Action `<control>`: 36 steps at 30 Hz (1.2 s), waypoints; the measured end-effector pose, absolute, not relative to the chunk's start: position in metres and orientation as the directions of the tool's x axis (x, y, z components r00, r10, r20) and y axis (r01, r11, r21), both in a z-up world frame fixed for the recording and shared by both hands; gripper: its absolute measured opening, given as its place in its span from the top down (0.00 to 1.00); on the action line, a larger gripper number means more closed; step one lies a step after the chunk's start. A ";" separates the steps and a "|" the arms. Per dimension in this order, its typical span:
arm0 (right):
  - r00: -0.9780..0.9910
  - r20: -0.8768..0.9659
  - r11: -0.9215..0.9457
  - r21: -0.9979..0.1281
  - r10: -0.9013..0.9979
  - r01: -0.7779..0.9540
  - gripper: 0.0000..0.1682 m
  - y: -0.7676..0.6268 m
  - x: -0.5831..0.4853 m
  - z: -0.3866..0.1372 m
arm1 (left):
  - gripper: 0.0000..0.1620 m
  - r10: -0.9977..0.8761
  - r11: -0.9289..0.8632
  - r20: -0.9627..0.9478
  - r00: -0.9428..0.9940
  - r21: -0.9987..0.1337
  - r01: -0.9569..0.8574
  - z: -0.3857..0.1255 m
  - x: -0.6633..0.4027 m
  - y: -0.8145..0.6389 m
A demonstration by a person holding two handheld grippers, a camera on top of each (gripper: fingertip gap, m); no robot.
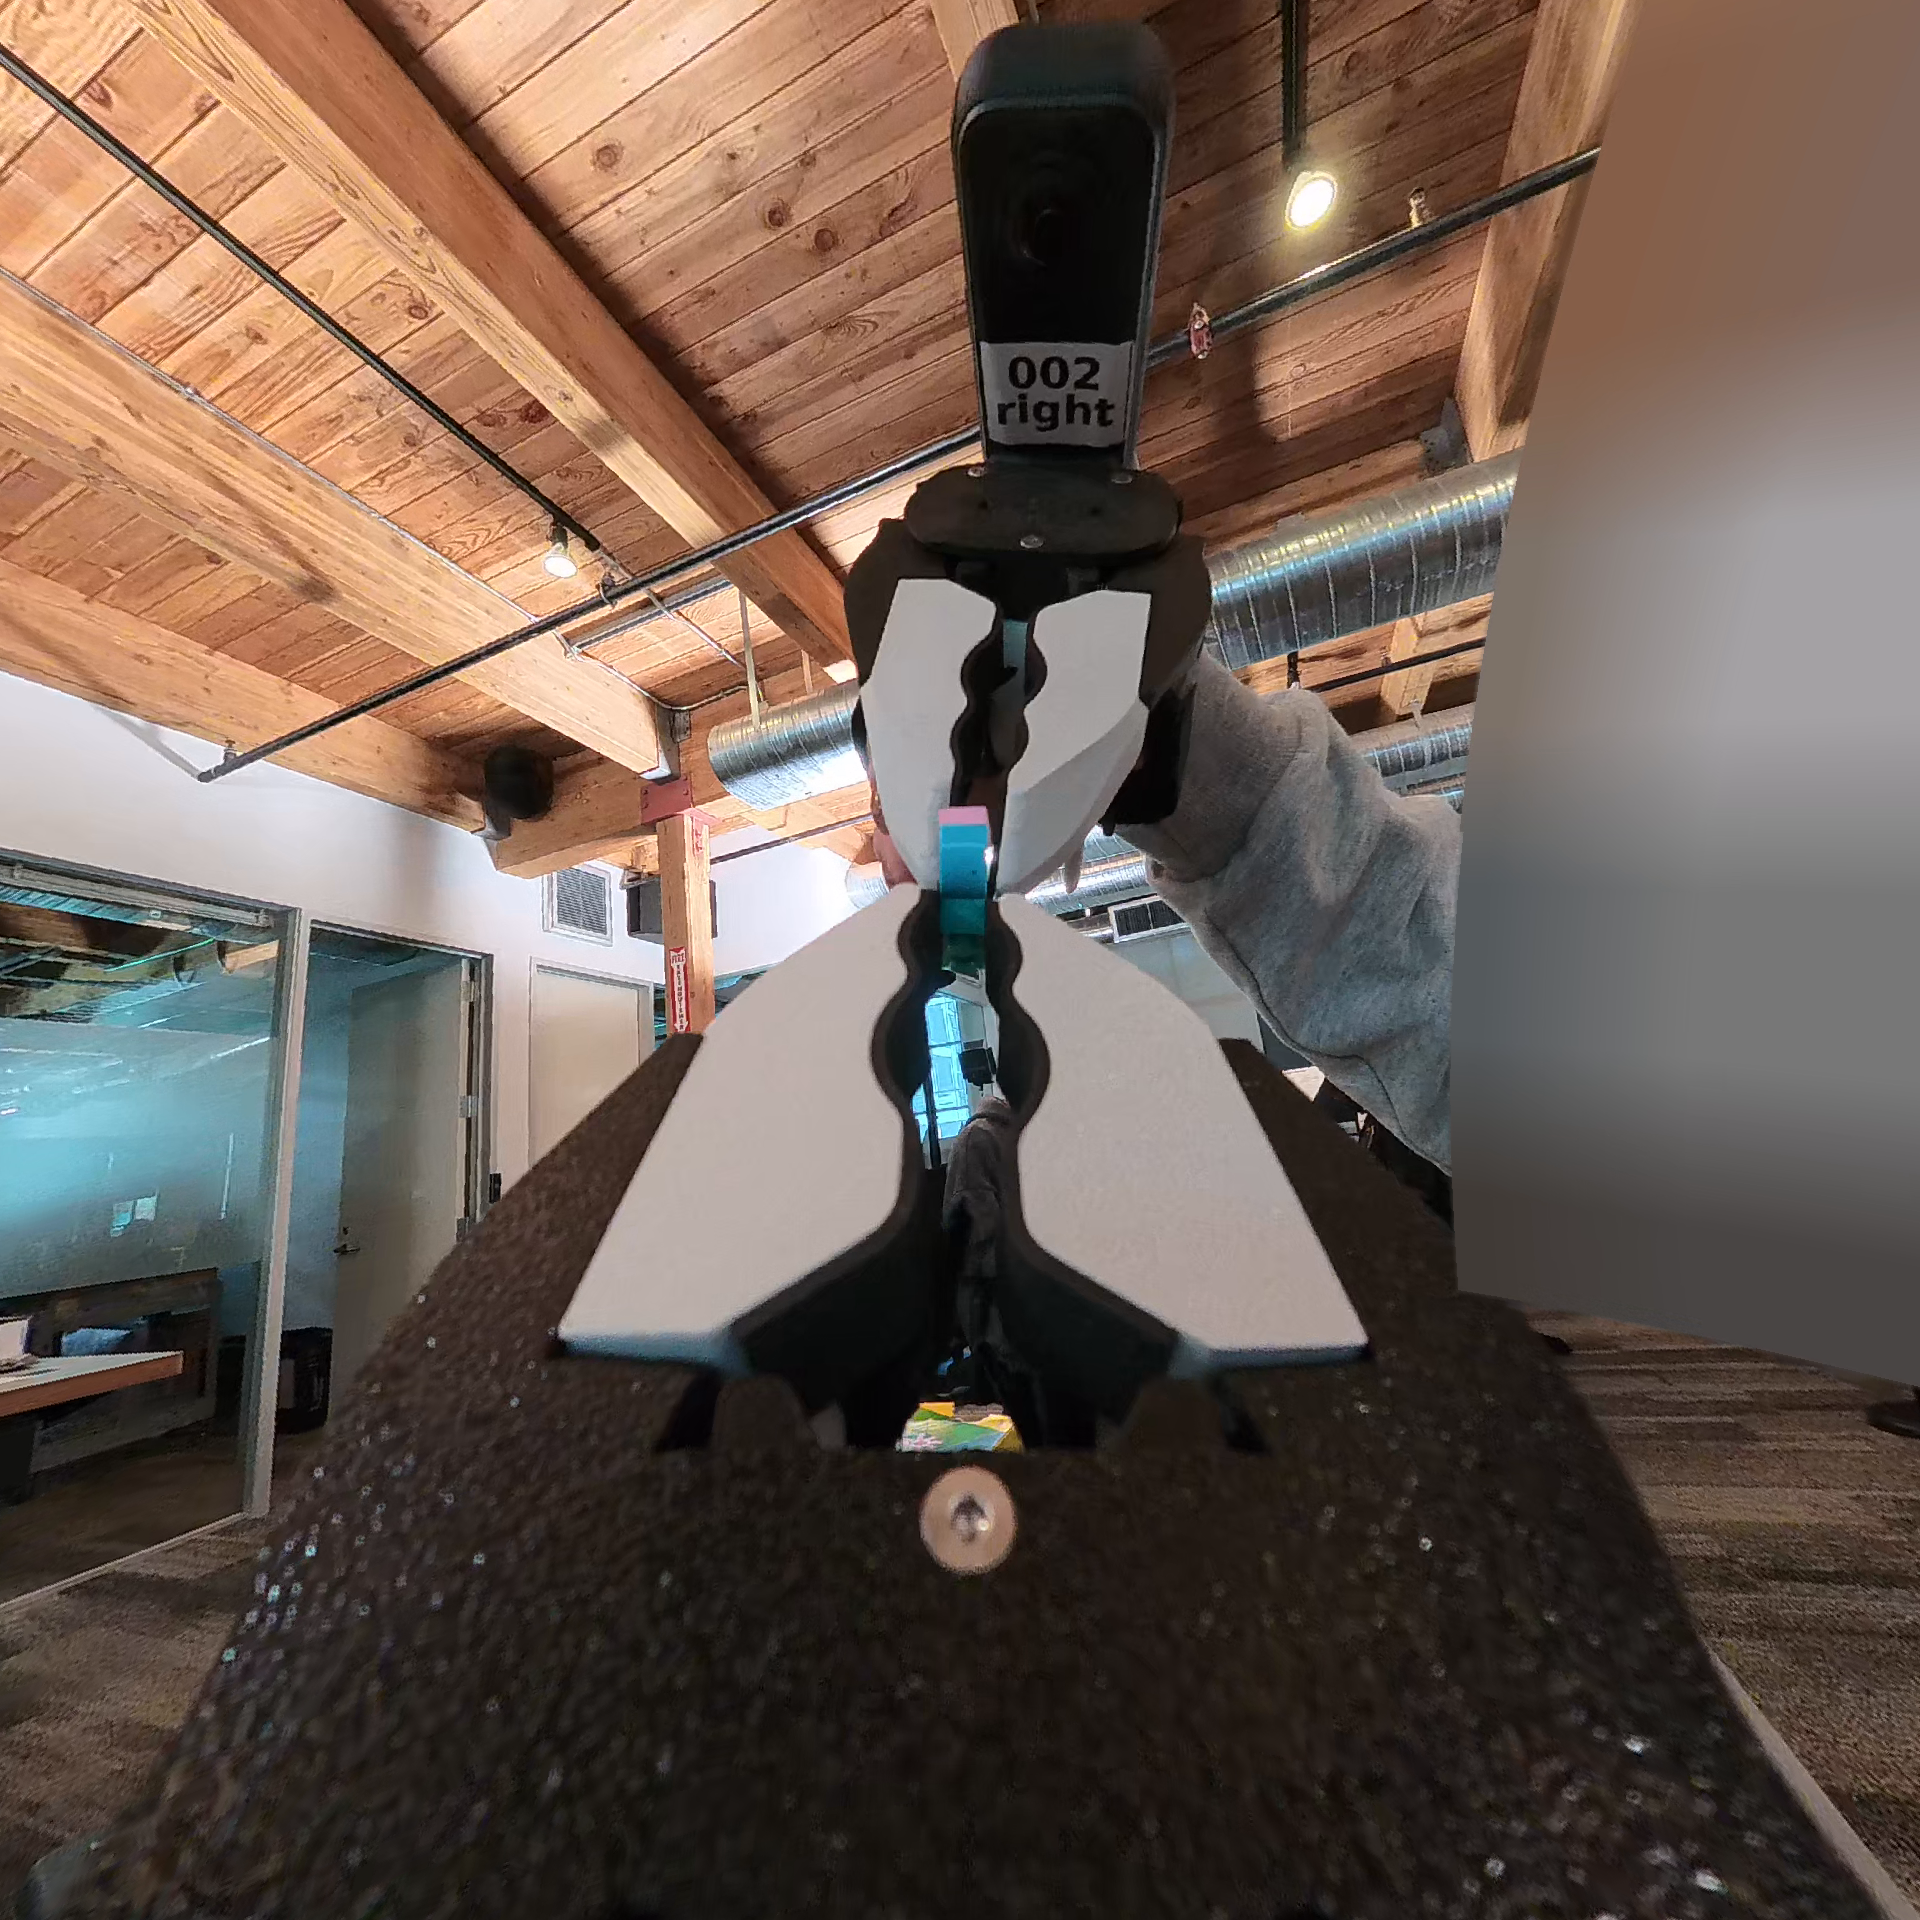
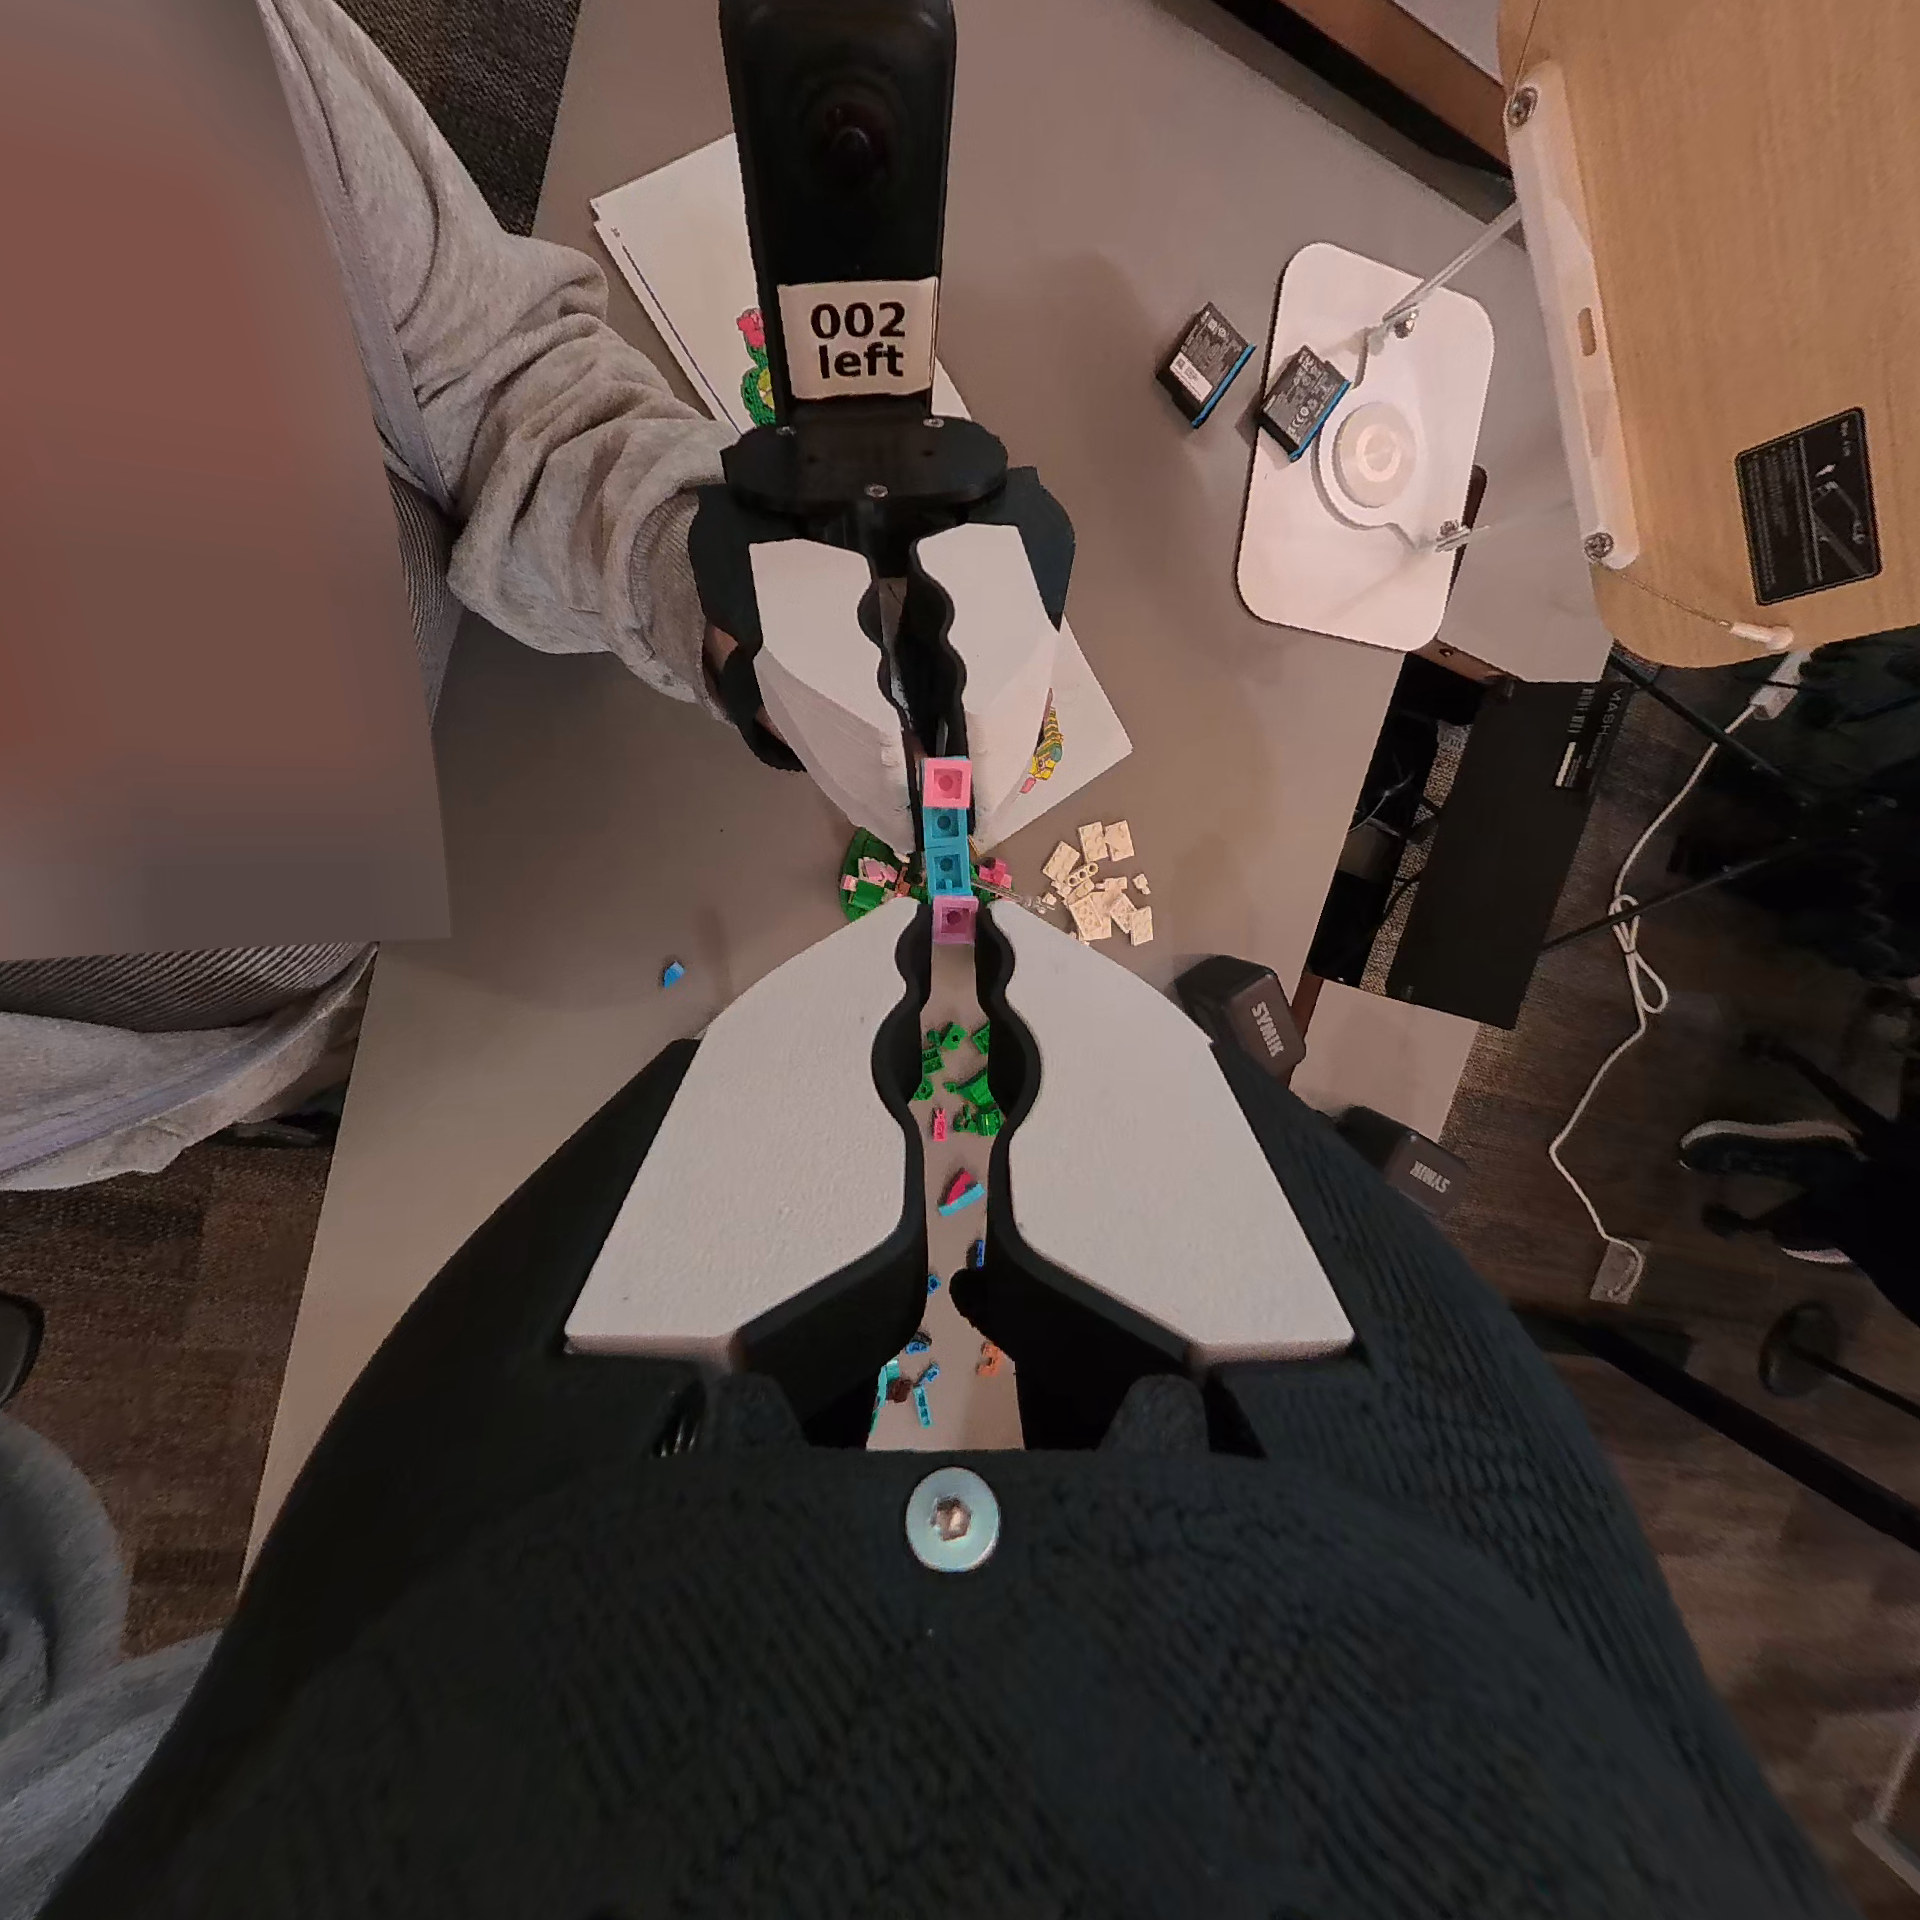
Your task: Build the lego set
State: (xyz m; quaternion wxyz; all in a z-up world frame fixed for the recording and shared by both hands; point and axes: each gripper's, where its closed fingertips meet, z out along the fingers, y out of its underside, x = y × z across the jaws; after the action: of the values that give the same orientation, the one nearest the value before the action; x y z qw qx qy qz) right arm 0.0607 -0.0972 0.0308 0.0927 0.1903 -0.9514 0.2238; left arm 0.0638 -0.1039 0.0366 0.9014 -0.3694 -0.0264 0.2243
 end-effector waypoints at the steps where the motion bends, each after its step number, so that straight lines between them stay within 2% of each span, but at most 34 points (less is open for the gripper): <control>1: -0.911 0.261 0.827 -0.392 -0.320 -0.403 0.96 -0.097 0.061 0.031 | 0.95 0.425 0.626 -0.118 0.897 -0.678 -0.386 0.037 0.064 -0.104; 8: -0.910 0.266 0.816 -0.412 -0.318 -0.405 0.96 -0.100 0.060 0.031 | 0.95 0.416 0.647 -0.105 0.903 -0.664 -0.375 0.038 0.064 -0.107; 14: -0.902 0.294 0.790 -0.444 -0.317 -0.423 0.87 -0.104 0.060 0.035 | 0.96 0.426 0.650 -0.095 0.900 -0.659 -0.378 0.039 0.063 -0.111; 17: -0.859 0.403 0.702 -0.510 -0.317 -0.498 0.79 -0.109 0.061 0.046 | 0.96 0.409 0.671 -0.067 0.910 -0.653 -0.350 0.040 0.062 -0.114; 19: -0.769 0.571 0.593 -0.525 -0.287 -0.611 0.75 -0.115 0.059 0.058 | 0.96 0.351 0.718 -0.027 0.936 -0.634 -0.288 0.044 0.064 -0.119; 21: -0.588 0.779 0.476 -0.441 -0.219 -0.761 0.73 -0.119 0.059 0.066 | 0.96 0.271 0.771 0.020 0.962 -0.603 -0.205 0.048 0.066 -0.125; 23: -0.348 0.931 0.372 -0.285 -0.113 -0.883 0.72 -0.122 0.065 0.070 | 0.95 0.187 0.816 0.066 0.980 -0.566 -0.118 0.051 0.067 -0.133; 26: -0.105 0.994 0.388 -0.082 -0.040 -0.918 0.70 -0.125 0.067 0.054 | 0.96 0.074 0.852 0.117 0.990 -0.524 -0.002 0.054 0.067 -0.140; 29: 0.056 0.998 0.414 0.045 0.013 -0.909 0.67 -0.130 0.067 0.049 | 0.96 -0.025 0.867 0.145 0.989 -0.489 0.094 0.056 0.069 -0.142; 32: 0.145 0.988 0.437 0.111 0.045 -0.892 0.69 -0.135 0.064 0.051 | 0.96 -0.078 0.866 0.156 0.985 -0.480 0.144 0.057 0.071 -0.140; 36: 0.147 0.986 0.435 0.100 0.075 -0.895 0.75 -0.140 0.065 0.055 | 0.95 -0.097 0.860 0.156 0.983 -0.484 0.161 0.057 0.074 -0.136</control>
State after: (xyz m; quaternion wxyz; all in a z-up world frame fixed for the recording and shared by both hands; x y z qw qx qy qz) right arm 0.0647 -0.1400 0.0551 0.6543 0.3812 -0.5378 0.3706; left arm 0.0738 -0.1359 0.0572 0.9622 -0.2561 -0.0631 -0.0670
